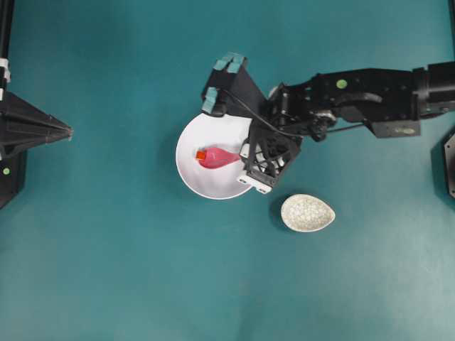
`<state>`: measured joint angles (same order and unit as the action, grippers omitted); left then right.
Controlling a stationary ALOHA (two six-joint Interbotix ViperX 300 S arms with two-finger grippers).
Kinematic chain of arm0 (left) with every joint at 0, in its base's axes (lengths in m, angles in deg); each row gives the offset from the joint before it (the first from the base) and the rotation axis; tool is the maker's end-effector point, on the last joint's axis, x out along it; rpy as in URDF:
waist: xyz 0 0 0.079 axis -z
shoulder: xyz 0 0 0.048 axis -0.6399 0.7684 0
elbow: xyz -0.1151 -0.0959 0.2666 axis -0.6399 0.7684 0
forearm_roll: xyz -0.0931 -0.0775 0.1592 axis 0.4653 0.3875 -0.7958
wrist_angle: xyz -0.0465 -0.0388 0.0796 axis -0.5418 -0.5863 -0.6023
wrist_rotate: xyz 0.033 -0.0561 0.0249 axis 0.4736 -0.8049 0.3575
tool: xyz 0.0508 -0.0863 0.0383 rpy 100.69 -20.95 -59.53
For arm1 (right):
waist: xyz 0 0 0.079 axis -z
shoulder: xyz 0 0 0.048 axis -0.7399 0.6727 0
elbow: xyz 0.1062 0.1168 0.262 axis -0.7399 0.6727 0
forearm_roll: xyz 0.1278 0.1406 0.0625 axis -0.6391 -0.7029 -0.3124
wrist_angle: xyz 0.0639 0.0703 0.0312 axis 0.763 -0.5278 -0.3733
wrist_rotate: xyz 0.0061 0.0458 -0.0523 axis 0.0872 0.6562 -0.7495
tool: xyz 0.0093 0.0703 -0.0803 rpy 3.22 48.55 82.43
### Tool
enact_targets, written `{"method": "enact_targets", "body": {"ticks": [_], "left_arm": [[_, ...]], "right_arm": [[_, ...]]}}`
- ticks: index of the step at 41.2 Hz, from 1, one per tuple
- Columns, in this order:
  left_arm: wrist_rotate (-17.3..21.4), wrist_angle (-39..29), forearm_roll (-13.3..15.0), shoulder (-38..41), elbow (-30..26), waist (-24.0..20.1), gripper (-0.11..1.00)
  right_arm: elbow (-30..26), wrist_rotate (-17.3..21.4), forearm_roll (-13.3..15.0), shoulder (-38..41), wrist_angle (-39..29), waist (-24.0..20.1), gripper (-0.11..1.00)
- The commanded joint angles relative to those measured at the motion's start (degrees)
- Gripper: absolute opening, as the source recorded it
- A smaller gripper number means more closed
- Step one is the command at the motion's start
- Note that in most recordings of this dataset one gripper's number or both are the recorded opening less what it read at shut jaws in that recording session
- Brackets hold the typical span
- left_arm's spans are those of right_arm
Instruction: Grip the spoon and scoop the red block from the bowl with right arm.
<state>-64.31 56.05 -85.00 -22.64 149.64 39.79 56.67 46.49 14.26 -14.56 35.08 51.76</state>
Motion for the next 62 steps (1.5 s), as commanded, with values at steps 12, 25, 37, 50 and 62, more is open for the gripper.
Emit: {"method": "enact_targets", "body": {"ticks": [12, 25, 37, 50, 62], "left_arm": [[0.0, 0.53, -0.09, 0.18, -1.76, -0.09, 0.0], [-0.09, 0.53, -0.09, 0.26, -1.76, -0.09, 0.0], [-0.18, 0.53, -0.09, 0.18, -1.76, -0.09, 0.0], [-0.26, 0.62, -0.09, 0.26, -1.76, -0.09, 0.0], [-0.88, 0.62, -0.09, 0.26, -1.76, -0.09, 0.0]], "right_arm": [[6.59, 0.44, 0.0, -6.33, 9.14, -1.76, 0.24], [12.66, 0.44, -0.26, -8.88, 18.37, -2.81, 0.24], [17.93, 0.44, -0.26, -10.99, 26.37, -3.34, 0.24], [25.14, 0.35, -0.26, -14.94, 35.6, -3.6, 0.24], [27.86, 0.44, -0.26, -18.54, 38.41, -3.52, 0.24]]}}
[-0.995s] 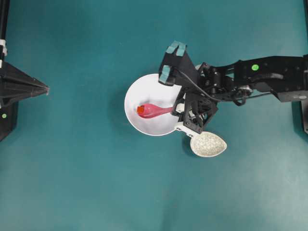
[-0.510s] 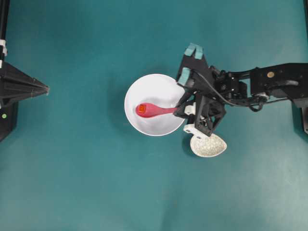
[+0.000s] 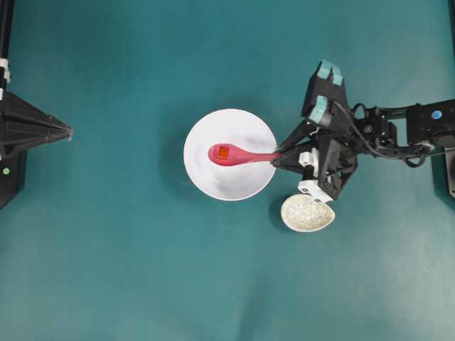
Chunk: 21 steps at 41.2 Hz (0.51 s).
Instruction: Grip the spoon and scoop the red block from the bowl with right arm.
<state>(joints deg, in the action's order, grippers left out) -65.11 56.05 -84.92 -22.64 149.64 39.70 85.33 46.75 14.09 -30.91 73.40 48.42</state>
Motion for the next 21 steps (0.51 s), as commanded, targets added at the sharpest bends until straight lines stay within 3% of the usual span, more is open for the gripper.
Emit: {"method": "enact_targets", "body": {"ticks": [1, 21], "left_arm": [[-0.18, 0.62, -0.26, 0.18, -1.76, 0.0, 0.0], [-0.26, 1.23, -0.18, 0.26, -1.85, 0.0, 0.0]], "right_arm": [[-1.05, 0.18, -0.09, -2.46, -0.26, -0.18, 0.25], [-9.67, -0.35, 0.44, -13.18, -16.08, 1.23, 0.24]]}}
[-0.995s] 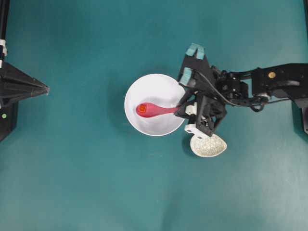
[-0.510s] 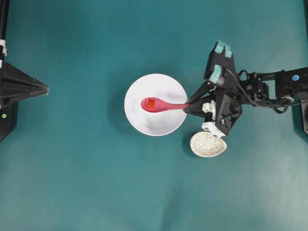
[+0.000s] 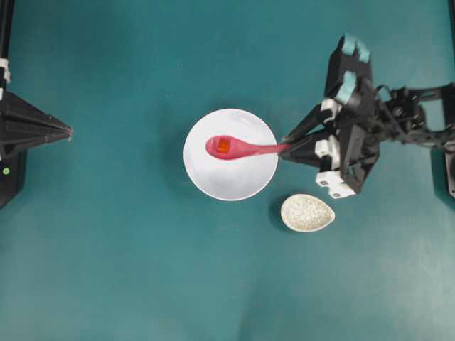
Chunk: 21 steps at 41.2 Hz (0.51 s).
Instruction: Grip the spoon and scoop the red block from the bowl with right arm.
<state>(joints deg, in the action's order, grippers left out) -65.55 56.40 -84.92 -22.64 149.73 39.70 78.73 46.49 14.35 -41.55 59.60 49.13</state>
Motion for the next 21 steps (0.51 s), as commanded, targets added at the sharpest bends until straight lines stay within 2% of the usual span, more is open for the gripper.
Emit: {"method": "enact_targets", "body": {"ticks": [1, 9, 21], "left_arm": [[0.18, 0.88, -0.18, 0.18, -1.93, 0.0, 0.0], [0.18, 0.97, -0.18, 0.18, -1.93, 0.0, 0.0], [0.09, 0.97, -0.18, 0.26, -1.93, 0.0, 0.0]], "right_arm": [[-3.43, -0.09, 0.18, -2.9, -2.72, 0.7, 0.24], [-5.98, -0.09, 0.26, -4.66, -4.83, 1.32, 0.24], [-6.06, 0.09, 0.44, -4.75, -4.92, 1.32, 0.24]]}}
